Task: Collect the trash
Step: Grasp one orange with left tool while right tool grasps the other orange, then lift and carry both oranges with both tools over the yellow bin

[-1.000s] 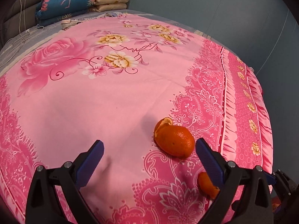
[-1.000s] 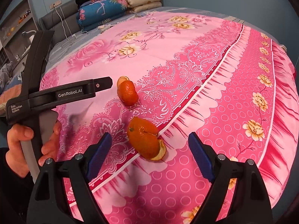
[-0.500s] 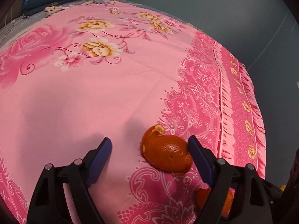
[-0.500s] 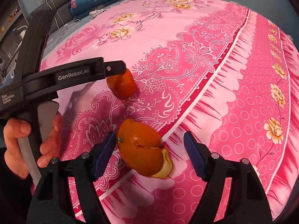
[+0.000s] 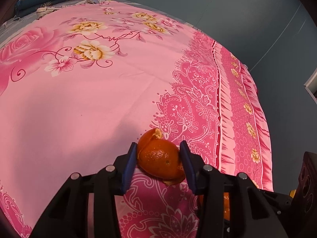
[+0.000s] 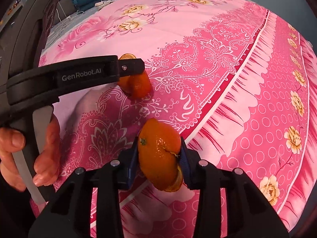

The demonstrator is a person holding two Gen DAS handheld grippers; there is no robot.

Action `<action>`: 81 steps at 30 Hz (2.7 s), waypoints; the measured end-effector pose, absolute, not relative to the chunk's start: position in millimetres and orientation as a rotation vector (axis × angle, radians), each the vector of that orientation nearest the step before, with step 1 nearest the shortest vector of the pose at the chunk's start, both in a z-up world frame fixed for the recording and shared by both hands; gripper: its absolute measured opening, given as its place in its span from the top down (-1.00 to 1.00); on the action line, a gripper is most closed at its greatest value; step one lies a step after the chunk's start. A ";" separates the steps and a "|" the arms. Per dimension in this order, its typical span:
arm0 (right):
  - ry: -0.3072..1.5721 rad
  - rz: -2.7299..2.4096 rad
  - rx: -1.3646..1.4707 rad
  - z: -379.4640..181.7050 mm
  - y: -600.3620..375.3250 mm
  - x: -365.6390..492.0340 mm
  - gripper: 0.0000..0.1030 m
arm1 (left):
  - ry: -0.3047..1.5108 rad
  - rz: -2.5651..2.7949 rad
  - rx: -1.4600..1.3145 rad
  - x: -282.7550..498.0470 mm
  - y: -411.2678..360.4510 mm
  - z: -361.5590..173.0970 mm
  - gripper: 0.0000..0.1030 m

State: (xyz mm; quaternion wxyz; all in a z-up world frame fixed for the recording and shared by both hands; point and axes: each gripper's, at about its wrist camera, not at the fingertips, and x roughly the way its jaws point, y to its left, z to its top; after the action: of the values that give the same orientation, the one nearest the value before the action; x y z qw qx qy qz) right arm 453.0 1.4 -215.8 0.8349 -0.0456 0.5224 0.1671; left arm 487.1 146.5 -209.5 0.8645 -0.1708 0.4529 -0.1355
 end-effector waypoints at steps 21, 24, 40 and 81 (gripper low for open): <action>1.002 0.317 -0.100 -162.6 6.9 386.0 0.34 | 0.844 -0.256 -0.336 417.7 172.4 -162.9 0.21; 0.989 0.314 -0.104 -157.8 4.1 377.5 0.34 | 0.820 -0.252 -0.316 407.6 173.1 -154.2 0.21; 0.948 0.387 -0.038 -133.3 -17.5 352.6 0.34 | 0.799 -0.166 -0.327 365.9 174.3 -130.2 0.21; 0.542 0.206 0.200 36.8 -221.9 129.7 0.33 | 0.525 -0.457 -0.200 149.4 14.7 39.4 0.20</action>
State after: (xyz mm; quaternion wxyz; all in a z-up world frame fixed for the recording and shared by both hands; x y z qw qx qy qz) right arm 129.7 -221.9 36.8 0.9533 0.0985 0.2668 0.1014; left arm 149.4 14.7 39.4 0.9352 -0.0978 0.2566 -0.2237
